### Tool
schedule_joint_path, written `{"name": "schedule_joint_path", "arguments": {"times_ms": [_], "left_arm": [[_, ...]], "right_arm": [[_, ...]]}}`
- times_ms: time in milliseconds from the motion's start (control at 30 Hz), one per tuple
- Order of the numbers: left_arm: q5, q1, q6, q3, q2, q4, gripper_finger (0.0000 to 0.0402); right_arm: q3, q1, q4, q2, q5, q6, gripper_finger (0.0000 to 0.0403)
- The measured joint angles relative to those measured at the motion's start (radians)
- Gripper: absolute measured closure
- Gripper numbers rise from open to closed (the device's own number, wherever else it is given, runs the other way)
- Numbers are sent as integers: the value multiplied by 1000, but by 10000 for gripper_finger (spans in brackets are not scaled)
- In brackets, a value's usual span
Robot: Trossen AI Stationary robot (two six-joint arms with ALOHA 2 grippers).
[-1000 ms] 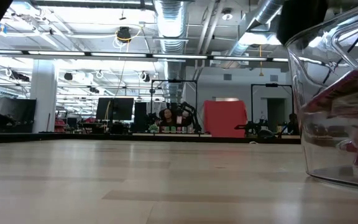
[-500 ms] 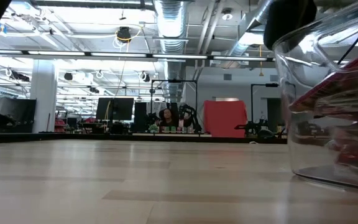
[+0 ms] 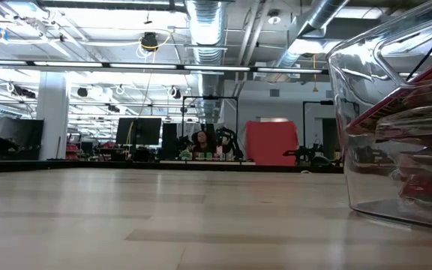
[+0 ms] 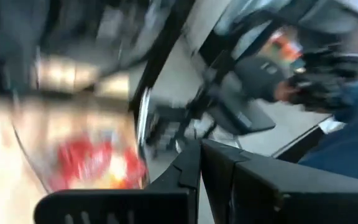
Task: Sort popcorn bags into baskets
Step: Return to Home Position
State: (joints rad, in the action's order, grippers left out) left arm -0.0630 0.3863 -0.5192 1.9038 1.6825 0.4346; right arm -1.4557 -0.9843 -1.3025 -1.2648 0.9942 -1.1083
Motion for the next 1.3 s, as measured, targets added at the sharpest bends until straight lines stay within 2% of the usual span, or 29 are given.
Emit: {"name": "schedule_joint_path", "arguments": {"times_ms": [100, 200, 267, 300, 367, 533, 700, 800, 900, 1067, 1167, 1300], "left_arm": [[61, 29, 117, 2, -157, 51, 402], [236, 40, 146, 2, -309, 222, 402], [388, 39, 172, 0, -400, 322, 402], [470, 41, 182, -8, -446, 360, 402], [560, 45, 235, -40, -543, 378, 402], [621, 13, 360, -200, -800, 375, 402], [659, -12, 354, -505, -1087, 295, 402], [710, -12, 332, -734, -1275, 161, 402], [705, -12, 325, -969, -1445, -10, 402], [653, -12, 323, -1314, -1663, -260, 402], [664, -12, 275, -1462, -1676, -335, 402], [638, -14, 178, -1584, -1650, -458, 402]], "right_arm": [[-48, 54, 49, 21, 14, 186, 340], [-104, 134, 141, 56, 2, 429, 340], [-132, 185, 232, 95, -26, 625, 340], [-142, 214, 281, 120, -59, 724, 340], [-146, 278, 368, 187, -158, 896, 340], [-80, 488, 503, 376, -381, 1106, 340], [134, 669, 713, 583, -523, 1159, 340], [302, 737, 856, 728, -537, 1141, 340], [456, 778, 972, 864, -533, 1072, 340], [701, 798, 1088, 1051, -560, 978, 340], [835, 798, 1128, 1157, -548, 940, 340], [1004, 797, 1245, 1263, -546, 891, 340]]}}
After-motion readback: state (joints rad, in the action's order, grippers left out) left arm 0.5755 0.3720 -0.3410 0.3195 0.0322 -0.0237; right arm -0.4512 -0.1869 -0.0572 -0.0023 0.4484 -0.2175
